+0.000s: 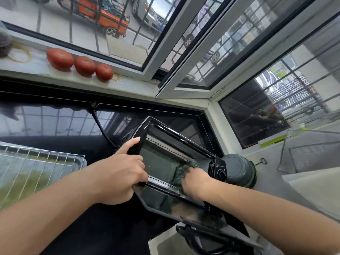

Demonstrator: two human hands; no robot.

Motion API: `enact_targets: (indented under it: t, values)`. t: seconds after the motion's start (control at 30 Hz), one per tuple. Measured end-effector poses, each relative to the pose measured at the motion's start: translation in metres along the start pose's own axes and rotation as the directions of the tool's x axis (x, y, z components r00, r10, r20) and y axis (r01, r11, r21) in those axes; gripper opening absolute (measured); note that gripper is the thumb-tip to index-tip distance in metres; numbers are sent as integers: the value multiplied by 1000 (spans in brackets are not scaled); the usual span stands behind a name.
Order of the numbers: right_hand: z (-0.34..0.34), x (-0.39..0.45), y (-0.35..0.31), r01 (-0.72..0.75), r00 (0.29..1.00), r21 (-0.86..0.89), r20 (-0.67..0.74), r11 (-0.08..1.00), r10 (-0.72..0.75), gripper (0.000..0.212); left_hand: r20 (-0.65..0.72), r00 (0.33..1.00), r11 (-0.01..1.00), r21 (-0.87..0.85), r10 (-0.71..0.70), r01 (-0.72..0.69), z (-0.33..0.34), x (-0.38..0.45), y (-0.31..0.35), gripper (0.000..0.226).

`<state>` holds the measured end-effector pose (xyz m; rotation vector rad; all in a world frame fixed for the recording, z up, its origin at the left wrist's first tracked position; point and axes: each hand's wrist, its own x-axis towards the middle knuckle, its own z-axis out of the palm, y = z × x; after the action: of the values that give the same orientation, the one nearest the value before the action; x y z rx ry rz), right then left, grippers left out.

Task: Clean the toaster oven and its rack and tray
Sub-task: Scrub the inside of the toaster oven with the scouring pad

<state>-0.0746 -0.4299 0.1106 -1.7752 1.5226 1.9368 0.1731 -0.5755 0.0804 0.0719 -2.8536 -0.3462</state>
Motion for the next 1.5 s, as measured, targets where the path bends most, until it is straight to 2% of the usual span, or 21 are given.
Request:
enact_targets:
  t: [0.1, 0.23, 0.3, 0.4, 0.43, 0.5, 0.57, 0.6, 0.67, 0.73, 0.77, 0.87, 0.93, 1.17, 1.33, 1.5]
  values:
    - [0, -47, 11, -160, 984, 38, -71, 986, 162, 40, -29, 1000, 1000, 18, 8, -7, 3, 0, -1, 11]
    - [-9, -46, 17, -285, 956, 22, -73, 958, 285, 46, -45, 998, 999, 27, 34, -32, 5, 2, -1, 12]
    - [-6, -43, 8, -228, 971, 44, -69, 973, 231, 49, -51, 997, 999, 14, 51, -50, 3, 2, 0, 16]
    - [-1, -52, 3, 22, 999, 102, -32, 995, -19, 44, -58, 997, 998, 20, 56, -55, 3, 0, 1, 17]
    - [-2, -54, 7, 52, 999, 100, -21, 994, -50, 45, -57, 997, 998, 25, 50, -49, 4, -1, 1, 15]
    - [-2, -54, 20, -41, 998, 83, -48, 996, 45, 51, -49, 998, 999, 18, 33, -32, 2, -2, 2, 14]
    - [-1, -54, 25, -157, 984, 82, -77, 984, 163, 57, -23, 1000, 1000, -11, 18, -18, -3, 0, 5, 22]
    - [-1, -55, 23, -161, 984, 84, -59, 983, 166, 58, -14, 1000, 1000, -26, 12, -13, -5, 1, 6, 26]
    - [-1, -64, 16, -80, 995, 114, -42, 990, 85, 56, -4, 1000, 999, -35, 2, -2, -5, 1, 6, 28]
    - [0, -74, 12, -26, 999, 153, -29, 988, 31, 51, -29, 1000, 1000, -4, 9, -9, 0, 0, 4, 19]
    - [2, -74, 13, -46, 998, 174, -27, 984, 51, 51, -34, 999, 1000, 15, 9, -9, 2, -2, 3, 16]
    - [1, -50, 23, -233, 969, 223, -30, 947, 245, 52, -40, 999, 1000, 22, 19, -18, 10, -3, 4, 13]
    - [-3, -31, 19, -279, 957, 236, -18, 931, 291, 50, -51, 998, 999, 24, 27, -26, 9, -1, 3, 12]
    - [6, -64, 2, -79, 997, 117, -9, 990, 81, 51, -43, 999, 998, 55, 20, -18, 11, -5, 6, 10]
    - [9, -43, 12, -140, 990, 99, 2, 985, 141, 59, -62, 996, 996, 66, 63, -59, 3, -2, 1, 14]
    - [8, -23, 8, -59, 997, 128, -51, 990, 66, 46, -28, 990, 975, 177, 141, -134, 2, -3, -2, 16]
